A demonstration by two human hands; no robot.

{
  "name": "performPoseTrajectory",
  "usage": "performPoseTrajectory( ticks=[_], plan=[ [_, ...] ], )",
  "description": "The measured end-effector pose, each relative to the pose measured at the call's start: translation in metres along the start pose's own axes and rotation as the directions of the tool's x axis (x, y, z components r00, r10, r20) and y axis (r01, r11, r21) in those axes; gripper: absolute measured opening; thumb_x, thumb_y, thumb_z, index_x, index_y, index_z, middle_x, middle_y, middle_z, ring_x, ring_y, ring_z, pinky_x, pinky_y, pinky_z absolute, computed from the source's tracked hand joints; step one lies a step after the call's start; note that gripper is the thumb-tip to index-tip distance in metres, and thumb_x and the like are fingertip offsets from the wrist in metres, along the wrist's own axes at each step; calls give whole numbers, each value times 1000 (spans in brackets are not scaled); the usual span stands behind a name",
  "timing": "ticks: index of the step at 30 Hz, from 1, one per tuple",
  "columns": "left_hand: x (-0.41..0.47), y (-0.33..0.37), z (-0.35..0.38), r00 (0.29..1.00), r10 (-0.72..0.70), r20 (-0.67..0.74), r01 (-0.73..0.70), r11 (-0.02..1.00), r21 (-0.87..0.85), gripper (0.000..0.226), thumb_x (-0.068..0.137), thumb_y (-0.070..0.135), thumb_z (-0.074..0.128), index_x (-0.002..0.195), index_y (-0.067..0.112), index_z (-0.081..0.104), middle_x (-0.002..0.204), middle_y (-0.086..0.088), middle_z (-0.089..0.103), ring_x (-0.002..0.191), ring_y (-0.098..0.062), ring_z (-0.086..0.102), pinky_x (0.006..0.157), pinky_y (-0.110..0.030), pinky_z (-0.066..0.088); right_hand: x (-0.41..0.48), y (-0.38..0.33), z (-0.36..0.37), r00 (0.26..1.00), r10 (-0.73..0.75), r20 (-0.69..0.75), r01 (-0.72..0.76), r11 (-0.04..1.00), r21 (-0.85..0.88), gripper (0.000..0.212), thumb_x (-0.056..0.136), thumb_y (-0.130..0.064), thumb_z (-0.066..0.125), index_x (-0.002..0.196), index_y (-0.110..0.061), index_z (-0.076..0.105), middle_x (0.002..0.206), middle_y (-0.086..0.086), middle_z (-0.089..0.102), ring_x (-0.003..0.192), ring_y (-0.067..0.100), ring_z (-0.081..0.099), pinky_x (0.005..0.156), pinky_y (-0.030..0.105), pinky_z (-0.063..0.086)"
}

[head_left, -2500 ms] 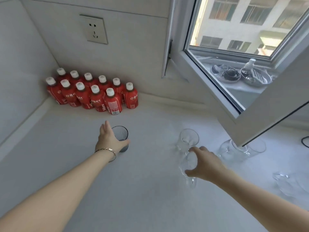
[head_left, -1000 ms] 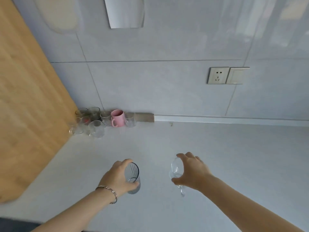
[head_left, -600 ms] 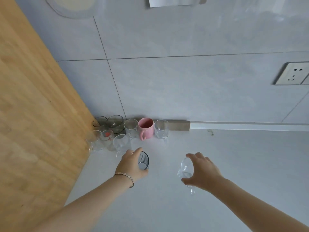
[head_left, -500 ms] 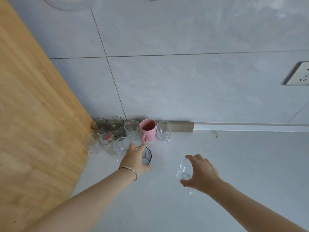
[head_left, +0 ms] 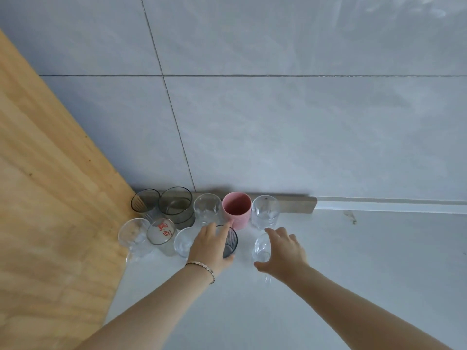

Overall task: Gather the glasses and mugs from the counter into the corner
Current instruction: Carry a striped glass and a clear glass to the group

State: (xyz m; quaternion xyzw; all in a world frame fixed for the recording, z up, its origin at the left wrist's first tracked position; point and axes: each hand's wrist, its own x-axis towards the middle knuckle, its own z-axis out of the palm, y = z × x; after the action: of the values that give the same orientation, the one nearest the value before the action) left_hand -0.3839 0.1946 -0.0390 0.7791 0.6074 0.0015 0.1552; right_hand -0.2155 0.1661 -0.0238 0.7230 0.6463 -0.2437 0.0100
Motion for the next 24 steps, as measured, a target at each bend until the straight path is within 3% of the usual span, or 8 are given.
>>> performPoseTrajectory(
  ticks=[8, 12, 14, 18, 20, 21, 22, 24],
  plan=[
    [4, -2, 17, 999, -24, -24, 25, 999, 44, 73, 87, 37, 54, 146, 21, 14, 141, -11, 31, 135, -25, 28, 110, -31, 36, 36, -19, 9, 999, 39, -25, -39, 999, 20, 79, 74, -48, 72, 138, -21, 33, 137, 3, 41, 121, 26, 43, 95, 34, 45],
    [2, -2, 21, 999, -22, -33, 25, 997, 69, 75, 88, 38, 53, 148, 19, 12, 144, -12, 29, 138, -28, 27, 113, -32, 31, 33, -16, 16, 999, -35, 0, 35, 997, 73, 92, 76, -42, 73, 147, -21, 18, 146, 3, 30, 130, 23, 36, 102, 34, 44],
    [1, -1, 22, 996, -21, -89, 29, 995, 92, 79, 82, 37, 62, 147, 16, 22, 140, -19, 37, 135, -35, 36, 111, -38, 35, 26, -10, 16, 998, -63, 5, 62, 992, 106, 95, 78, -39, 72, 149, -21, 11, 150, 2, 25, 134, 22, 34, 105, 34, 43],
    [-10, 10, 10, 997, -61, -54, 70, 981, 182, 82, 83, 44, 60, 147, 14, 18, 150, -25, 24, 141, -38, 25, 117, -45, 23, -1, 12, 9, 999, -38, -21, 41, 991, 128, 76, 87, -39, 60, 147, -19, 19, 147, 3, 30, 132, 21, 40, 104, 33, 43],
    [-19, 20, 3, 993, 13, -113, 10, 980, 197, 92, 57, 41, 82, 133, 10, 43, 129, -28, 53, 117, -42, 56, 98, -48, 50, -20, 33, 5, 998, 6, 70, -16, 991, 132, 62, 90, -39, 55, 143, -20, 29, 141, 3, 42, 127, 21, 46, 102, 33, 42],
    [-26, 27, 4, 989, 79, -127, -53, 978, 202, 92, 42, 36, 88, 122, 10, 51, 114, -22, 64, 99, -38, 66, 84, -43, 58, -31, 46, 3, 989, 28, 143, -47, 990, 130, 57, 90, -38, 54, 141, -21, 34, 137, 2, 47, 125, 20, 49, 101, 32, 42],
    [-34, 37, 4, 977, 145, -155, -110, 971, 212, 87, 38, 31, 88, 114, 12, 52, 107, -15, 66, 92, -32, 67, 79, -36, 59, -42, 59, 1, 976, 43, 212, -70, 990, 125, 54, 90, -36, 53, 139, -22, 38, 134, 2, 51, 122, 20, 51, 100, 32, 42],
    [-53, 66, 3, 971, 238, -32, -232, 964, 132, 57, 59, 26, 79, 110, 16, 56, 109, -5, 62, 105, -23, 57, 88, -25, 49, -66, 91, -5, 951, 78, 301, -112, 989, 99, 51, 89, -34, 54, 138, -24, 41, 132, 0, 53, 120, 18, 52, 98, 31, 42]
  ],
)
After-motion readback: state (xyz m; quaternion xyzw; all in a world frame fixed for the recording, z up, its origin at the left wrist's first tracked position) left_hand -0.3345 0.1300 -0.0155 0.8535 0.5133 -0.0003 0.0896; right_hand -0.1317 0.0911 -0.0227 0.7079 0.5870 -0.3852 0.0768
